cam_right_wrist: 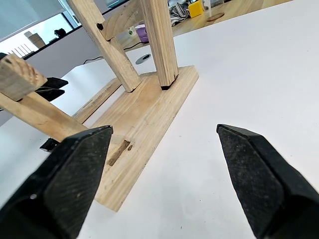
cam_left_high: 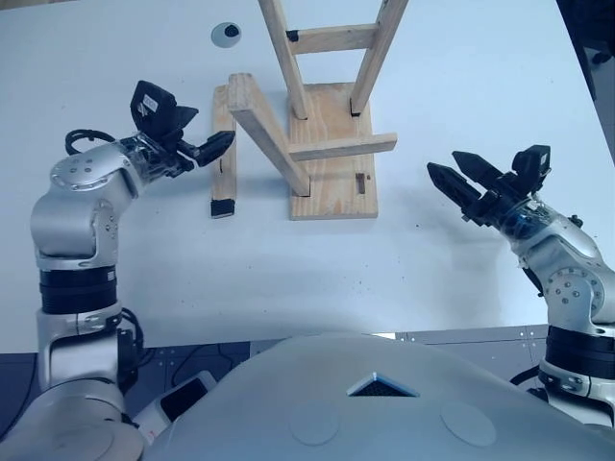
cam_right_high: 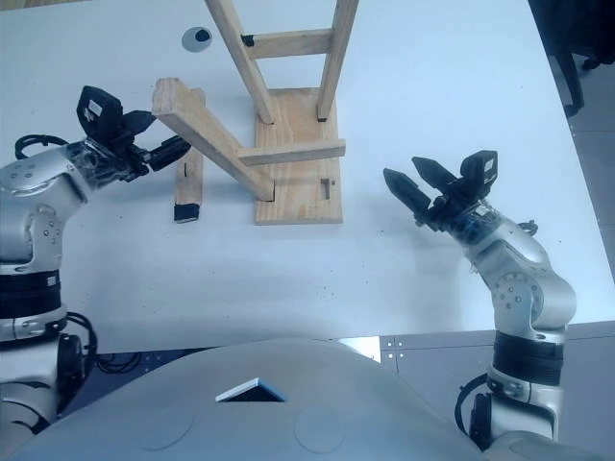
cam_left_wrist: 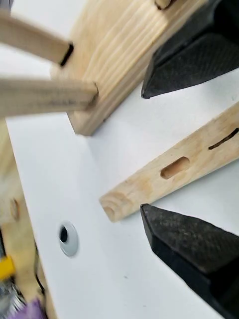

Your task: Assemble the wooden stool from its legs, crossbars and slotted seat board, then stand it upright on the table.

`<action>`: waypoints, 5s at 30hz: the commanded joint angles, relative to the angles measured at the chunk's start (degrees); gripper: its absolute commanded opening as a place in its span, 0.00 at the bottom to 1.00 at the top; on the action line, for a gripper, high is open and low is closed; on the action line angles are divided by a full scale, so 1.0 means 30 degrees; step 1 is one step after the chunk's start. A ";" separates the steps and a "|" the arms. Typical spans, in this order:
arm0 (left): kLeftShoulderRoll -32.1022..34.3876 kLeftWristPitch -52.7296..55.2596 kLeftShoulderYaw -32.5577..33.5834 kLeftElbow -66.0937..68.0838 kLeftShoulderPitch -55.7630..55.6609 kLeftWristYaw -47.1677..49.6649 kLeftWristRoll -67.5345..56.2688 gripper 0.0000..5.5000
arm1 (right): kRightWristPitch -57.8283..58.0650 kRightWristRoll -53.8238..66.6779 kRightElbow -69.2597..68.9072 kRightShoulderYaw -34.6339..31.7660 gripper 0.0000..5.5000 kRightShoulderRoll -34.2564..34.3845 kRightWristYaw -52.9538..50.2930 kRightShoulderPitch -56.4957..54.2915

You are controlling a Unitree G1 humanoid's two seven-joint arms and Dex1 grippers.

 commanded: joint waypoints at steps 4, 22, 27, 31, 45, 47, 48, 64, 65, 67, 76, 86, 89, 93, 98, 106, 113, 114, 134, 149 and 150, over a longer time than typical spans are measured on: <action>-0.2955 0.7119 0.1157 -0.3056 -0.0008 0.4147 -0.0404 0.71 | -0.0283 -0.0086 -0.0257 -0.0203 0.70 0.0854 -0.0789 -0.0630; -0.1841 0.5495 0.0132 0.0971 0.0911 0.4749 0.1885 0.48 | -0.0135 -0.0056 -0.0466 -0.0309 0.70 0.1227 -0.1249 -0.0493; -0.1595 0.3258 0.0596 0.3121 -0.0655 0.4453 0.2129 0.37 | -0.0011 0.0034 -0.0373 -0.0413 0.70 0.1159 -0.1323 -0.0873; -0.2151 -0.2477 0.2583 0.6778 -0.4766 0.4635 0.1786 0.37 | 0.0210 0.0273 -0.0182 -0.0817 0.70 0.1077 -0.1407 -0.1539; -0.2454 0.1155 0.3164 0.2841 -1.0728 -0.7045 -1.3513 0.37 | 0.4826 1.1321 -0.1712 -0.2773 0.70 0.0855 -0.5559 -1.2241; -0.2293 0.2575 0.2740 0.2410 -1.0983 -0.7776 -1.4931 0.36 | 0.5594 1.3346 -0.1466 -0.2147 0.70 0.0937 -0.6468 -1.3944; -0.2320 0.3034 0.2488 0.2334 -1.1134 -0.7823 -1.5271 0.36 | 0.5869 1.4312 -0.1268 -0.1964 0.70 0.0903 -0.6700 -1.4534; -0.2908 0.3786 0.0907 0.0643 -1.0089 -0.6968 -1.6519 0.36 | 0.5389 2.0990 -0.0793 0.0083 0.64 0.0759 -0.9807 -1.6130; -0.2906 0.3763 0.0887 0.0657 -1.0081 -0.6922 -1.6515 0.36 | 0.5310 2.1104 -0.0837 0.0162 0.61 0.0714 -0.9813 -1.6128; -0.2914 0.3736 0.0883 0.0683 -1.0079 -0.6835 -1.6530 0.36 | 0.5171 2.1277 -0.0858 0.0273 0.55 0.0600 -0.9822 -1.6112; -0.2796 0.3471 0.0774 0.1168 -1.0415 -0.6562 -1.6119 0.36 | 0.5059 2.0979 -0.0797 0.0265 0.39 0.0328 -0.9211 -1.5905; -0.0884 0.2414 0.1666 0.2752 -1.0080 -0.7853 -1.4528 0.64 | 0.4303 1.7850 -0.1070 -0.0630 0.38 -0.0104 -0.8312 -1.4146; 0.0145 0.2138 0.2158 0.3331 -0.9196 -0.8201 -1.3813 0.71 | 0.3655 1.5350 -0.0792 -0.0797 0.38 -0.0057 -0.7716 -1.2896; 0.1378 0.1152 0.2206 0.4472 -0.7754 -0.9141 -1.2125 0.75 | 0.2669 1.2239 -0.0107 -0.0383 0.38 0.0736 -0.7195 -1.1515; 0.1726 -0.0549 0.1353 0.6496 -0.7048 -0.9844 -0.9541 0.75 | 0.1475 0.8247 0.1163 0.0973 0.38 0.1224 -0.5317 -0.9813; 0.1363 -0.1827 0.0758 0.7570 -0.6359 -1.0407 -0.7686 0.75 | 0.1617 0.5979 0.1228 0.1436 0.38 0.1064 -0.2558 -0.7011; 0.0559 -0.1741 0.0613 0.7213 -0.6265 -1.0311 -0.7567 0.75 | 0.0517 0.3589 0.2709 0.2295 0.38 0.2103 -0.1509 -0.6507; 0.0541 -0.1850 0.0572 0.7235 -0.6281 -1.0338 -0.7423 0.75 | 0.0292 0.3126 0.2959 0.2484 0.37 0.2143 -0.1264 -0.6350; -0.0327 -0.1374 0.1237 0.6766 -0.5943 -0.9630 -0.7597 0.75 | -0.2141 -0.2948 0.6297 0.5764 0.37 -0.5002 0.8548 -0.6944; -0.1299 -0.1214 0.1685 0.4327 -0.4180 -0.8185 -0.8353 0.75 | -0.5094 -0.7393 0.8861 1.0071 0.37 -0.6989 1.3492 -1.2053; -0.1347 -0.1216 0.1705 0.4177 -0.4084 -0.8098 -0.8408 0.75 | -0.5010 -0.7392 0.8813 1.0178 0.37 -0.6852 1.3531 -1.2286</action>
